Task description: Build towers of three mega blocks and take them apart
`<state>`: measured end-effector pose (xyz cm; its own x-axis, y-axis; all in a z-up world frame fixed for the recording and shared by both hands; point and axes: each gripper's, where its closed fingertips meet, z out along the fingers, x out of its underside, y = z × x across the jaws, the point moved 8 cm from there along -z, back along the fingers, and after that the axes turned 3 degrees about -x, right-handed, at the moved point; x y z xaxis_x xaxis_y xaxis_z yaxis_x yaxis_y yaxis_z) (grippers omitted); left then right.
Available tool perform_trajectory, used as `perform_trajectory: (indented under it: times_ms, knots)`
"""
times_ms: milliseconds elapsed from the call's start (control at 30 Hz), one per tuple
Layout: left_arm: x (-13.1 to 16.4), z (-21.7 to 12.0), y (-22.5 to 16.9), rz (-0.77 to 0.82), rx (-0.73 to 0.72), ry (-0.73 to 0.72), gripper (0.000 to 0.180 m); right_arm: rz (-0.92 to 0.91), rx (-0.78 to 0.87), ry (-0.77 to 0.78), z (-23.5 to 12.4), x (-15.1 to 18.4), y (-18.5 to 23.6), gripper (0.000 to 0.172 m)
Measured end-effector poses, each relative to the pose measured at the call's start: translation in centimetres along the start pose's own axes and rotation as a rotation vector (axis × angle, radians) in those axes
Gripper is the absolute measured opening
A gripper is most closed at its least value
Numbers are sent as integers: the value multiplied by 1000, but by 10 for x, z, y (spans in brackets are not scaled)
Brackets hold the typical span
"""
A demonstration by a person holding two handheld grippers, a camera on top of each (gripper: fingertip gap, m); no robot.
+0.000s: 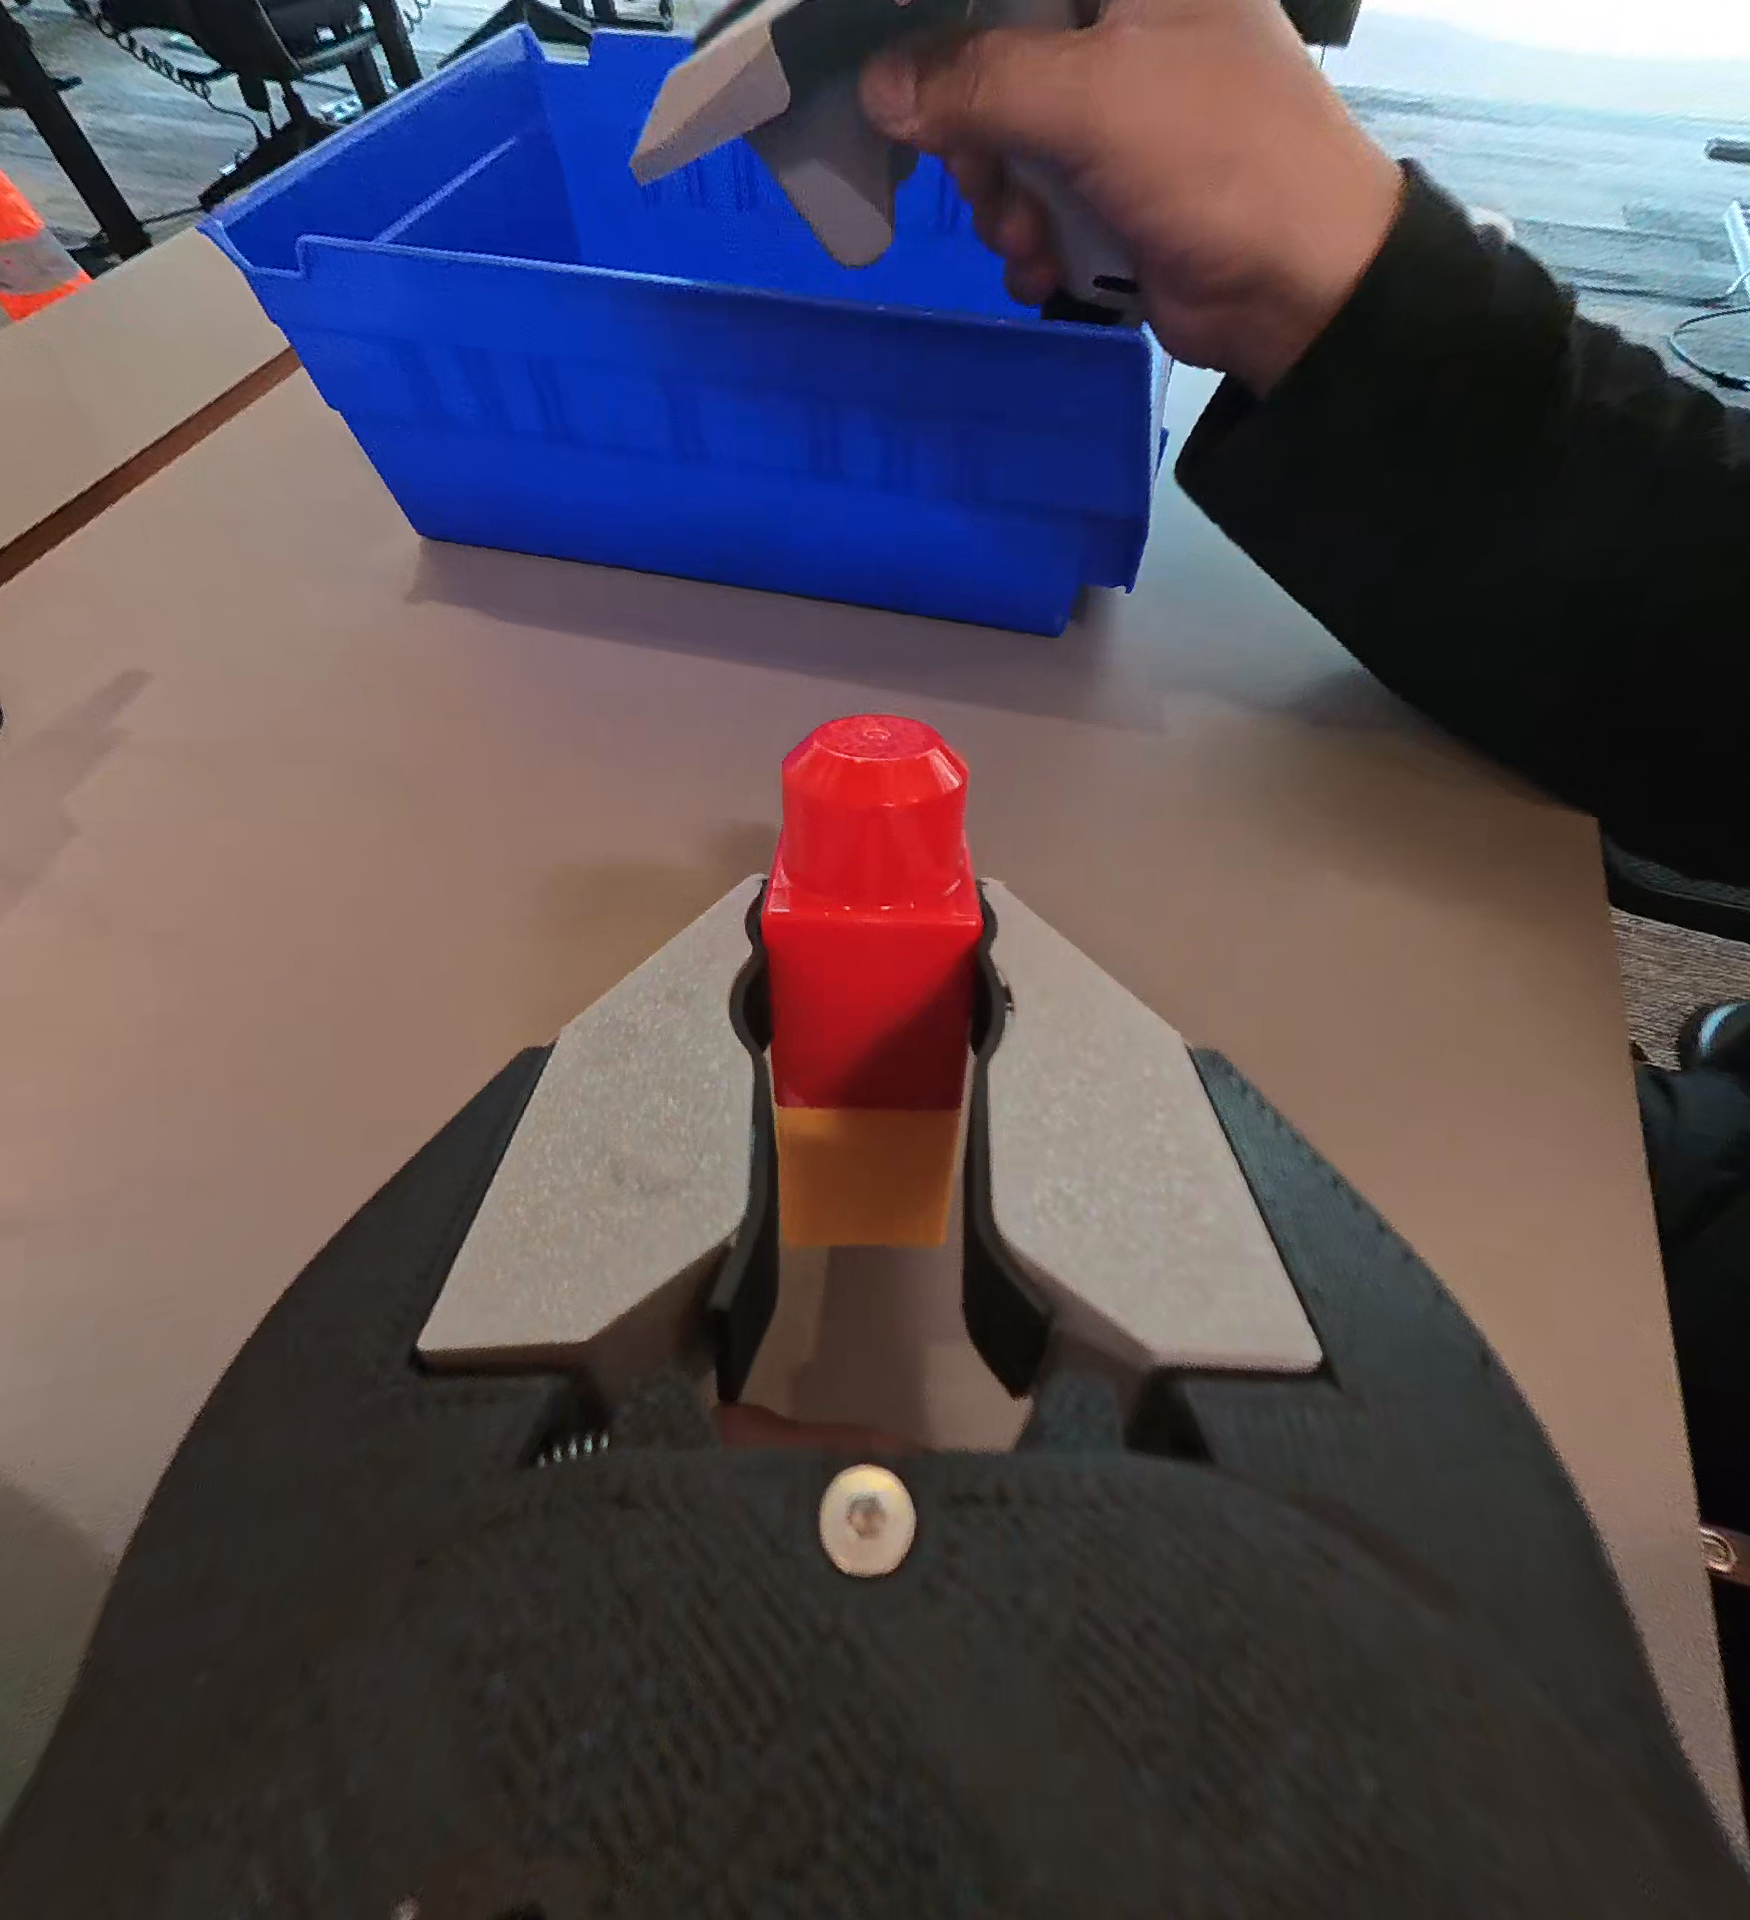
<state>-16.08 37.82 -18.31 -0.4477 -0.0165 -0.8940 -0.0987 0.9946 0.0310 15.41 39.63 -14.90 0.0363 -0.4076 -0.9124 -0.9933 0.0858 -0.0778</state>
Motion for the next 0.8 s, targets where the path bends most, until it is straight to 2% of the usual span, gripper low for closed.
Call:
perform_trajectory:
  times_ms: [67,100,167,233,267,367,467,500,567,667,800]
  knots:
    - [-1,-1,1,5,-10,-12,33,-20,-94,-136,-14,-16,15,44]
    - [-2,-2,2,6,-14,-19,33,-20,-204,-224,-25,-26,30,44]
    - [-3,-4,3,5,-24,-35,33,-20,-540,-334,-47,-42,70,42]
    - [-4,-6,5,8,-28,-46,33,-97,-900,-288,-65,-43,117,45]
    - [-4,-6,5,12,-30,-51,33,-150,-989,-254,-69,-39,136,49]
    - [-6,-8,6,19,-45,-73,33,-319,-1064,-200,-69,-25,176,54]
    - [-12,-12,4,38,-44,-129,33,-421,-1069,-194,-71,-18,196,53]
    - [-14,-14,3,49,-43,-149,33,-431,-1085,-204,-74,-17,200,50]
    - [-17,-16,0,70,-47,-178,33,-444,-1118,-192,-75,-14,207,28]
    - [-18,-17,-1,96,-55,-190,33,-452,-1138,-187,-76,-14,210,26]
    - [-20,-17,-1,38,-28,-214,33,-411,-1142,-214,-77,-18,207,25]
